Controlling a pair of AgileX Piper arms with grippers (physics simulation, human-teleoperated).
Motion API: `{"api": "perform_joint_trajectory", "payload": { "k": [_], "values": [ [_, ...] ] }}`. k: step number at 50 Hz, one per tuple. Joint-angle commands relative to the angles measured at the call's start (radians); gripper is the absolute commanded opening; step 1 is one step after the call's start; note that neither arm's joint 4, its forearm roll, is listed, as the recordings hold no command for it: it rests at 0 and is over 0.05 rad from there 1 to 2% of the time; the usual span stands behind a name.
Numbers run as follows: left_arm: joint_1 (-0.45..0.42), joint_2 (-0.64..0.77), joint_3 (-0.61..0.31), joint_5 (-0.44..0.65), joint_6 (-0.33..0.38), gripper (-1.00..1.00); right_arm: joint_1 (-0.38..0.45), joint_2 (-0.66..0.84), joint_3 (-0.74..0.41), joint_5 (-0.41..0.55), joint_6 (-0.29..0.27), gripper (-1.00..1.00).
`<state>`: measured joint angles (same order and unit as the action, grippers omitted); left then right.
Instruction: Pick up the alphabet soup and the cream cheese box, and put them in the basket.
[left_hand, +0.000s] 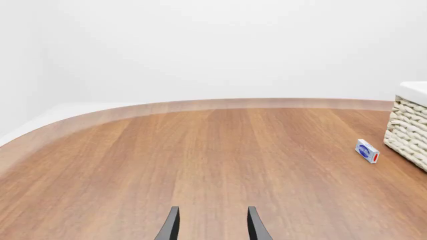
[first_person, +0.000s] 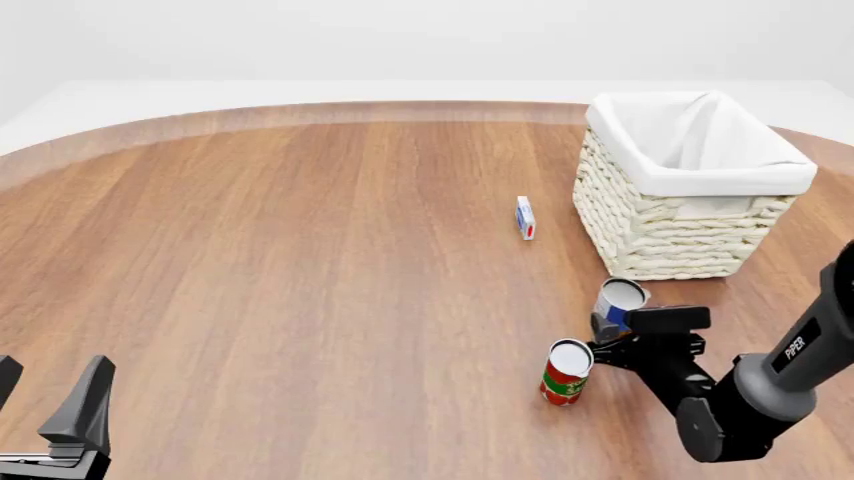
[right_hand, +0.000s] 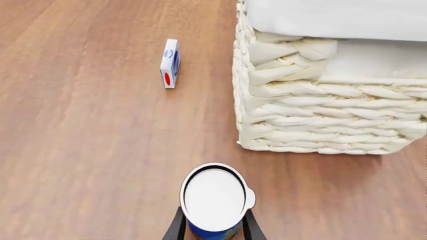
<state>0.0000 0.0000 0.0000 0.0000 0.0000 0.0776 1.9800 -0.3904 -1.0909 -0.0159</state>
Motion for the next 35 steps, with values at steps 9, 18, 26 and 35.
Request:
{"api": "perform_joint_trajectory", "payload": {
  "k": [9, 18, 26, 35],
  "values": [
    [0.0, 0.0, 0.0, 0.0, 0.0, 1.0, -0.018, -0.047, 0.035, -0.003, -0.007, -1.0],
    [0.0, 0.0, 0.0, 0.0, 0.0, 1.0, -0.024, -0.121, 0.065, 0.008, -0.011, -1.0],
    [0.0, 0.0, 0.0, 0.0, 0.0, 1.0, -0.026, -0.167, 0.083, 0.018, -0.009, -1.0],
    [0.0, 0.0, 0.0, 0.0, 0.0, 1.0, -0.028, -0.229, 0.107, 0.036, -0.01, -1.0]
  ]
}}
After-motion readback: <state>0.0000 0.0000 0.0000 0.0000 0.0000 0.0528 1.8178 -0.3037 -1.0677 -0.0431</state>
